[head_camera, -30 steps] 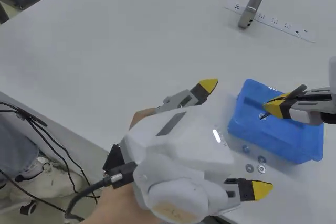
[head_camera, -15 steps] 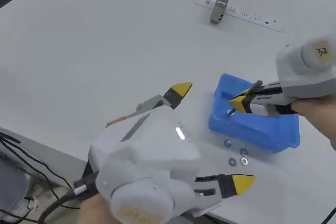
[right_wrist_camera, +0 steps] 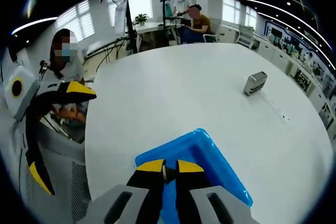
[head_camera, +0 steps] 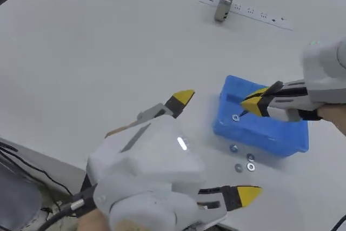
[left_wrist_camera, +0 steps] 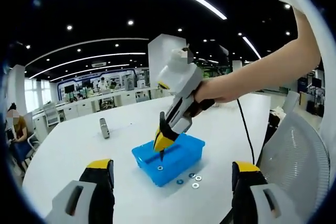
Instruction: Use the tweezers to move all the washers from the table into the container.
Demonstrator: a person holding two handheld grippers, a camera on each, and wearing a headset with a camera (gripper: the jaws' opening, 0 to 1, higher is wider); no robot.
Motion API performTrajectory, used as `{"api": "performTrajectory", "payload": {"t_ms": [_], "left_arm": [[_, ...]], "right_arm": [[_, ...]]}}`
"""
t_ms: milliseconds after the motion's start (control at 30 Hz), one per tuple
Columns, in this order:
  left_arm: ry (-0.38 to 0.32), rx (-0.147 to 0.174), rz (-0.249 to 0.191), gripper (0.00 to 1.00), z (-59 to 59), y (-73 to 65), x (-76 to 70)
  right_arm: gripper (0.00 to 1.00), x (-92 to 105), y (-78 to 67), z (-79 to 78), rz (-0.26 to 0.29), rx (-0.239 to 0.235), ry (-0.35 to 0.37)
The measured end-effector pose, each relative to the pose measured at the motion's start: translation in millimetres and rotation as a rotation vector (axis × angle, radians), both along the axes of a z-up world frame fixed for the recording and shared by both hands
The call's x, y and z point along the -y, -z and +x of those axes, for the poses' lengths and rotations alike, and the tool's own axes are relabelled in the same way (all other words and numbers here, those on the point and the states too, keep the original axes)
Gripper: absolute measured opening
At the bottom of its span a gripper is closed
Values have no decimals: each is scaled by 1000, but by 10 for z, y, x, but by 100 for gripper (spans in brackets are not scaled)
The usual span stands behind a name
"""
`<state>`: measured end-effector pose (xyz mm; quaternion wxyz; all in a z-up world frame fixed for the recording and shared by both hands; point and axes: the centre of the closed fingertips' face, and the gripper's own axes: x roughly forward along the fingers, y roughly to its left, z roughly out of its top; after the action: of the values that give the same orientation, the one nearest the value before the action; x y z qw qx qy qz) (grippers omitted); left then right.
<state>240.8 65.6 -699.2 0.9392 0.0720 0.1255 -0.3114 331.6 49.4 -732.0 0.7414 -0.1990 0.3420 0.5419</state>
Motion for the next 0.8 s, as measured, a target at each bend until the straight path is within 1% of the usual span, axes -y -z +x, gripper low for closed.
{"api": "performTrajectory", "payload": {"t_ms": [100,167,200,233,267,333,367,400,433,500,567,633,800], "left_arm": [[12,-10,-1,95,-11,17,21],[17,-17,13,94,-17,43,30],[18,-18,13,94,-17,44,30],[17,-18,13,94,-16,48,27],[16,-20,15,94,-14,56,21],[12,-36,11,93,-10,85,10],[13,-41,9,93,-11,93,10],[14,-42,9,93,-11,95,12],[17,-42,9,93,-13,96,17],[30,-42,11,93,-23,102,38],[43,-46,19,93,-35,116,58],[45,-46,26,93,-35,124,59],[27,-55,28,93,-23,141,23]], "right_arm": [[2,74,-138,-169,32,-24,3],[2,144,-151,-302,34,-55,8],[2,183,-133,-380,32,-67,6],[2,196,-126,-405,30,-71,5],[1,234,-78,-483,18,-81,1],[1,274,27,-595,-5,-95,-23],[1,304,117,-646,-24,-96,-40],[1,323,177,-662,-33,-103,-37],[2,358,272,-679,-52,-110,-36],[2,411,379,-662,-66,-112,-18],[2,434,434,-658,-55,-128,2],[3,436,484,-656,-56,-135,5],[3,410,528,-638,-66,-118,-19]]}}
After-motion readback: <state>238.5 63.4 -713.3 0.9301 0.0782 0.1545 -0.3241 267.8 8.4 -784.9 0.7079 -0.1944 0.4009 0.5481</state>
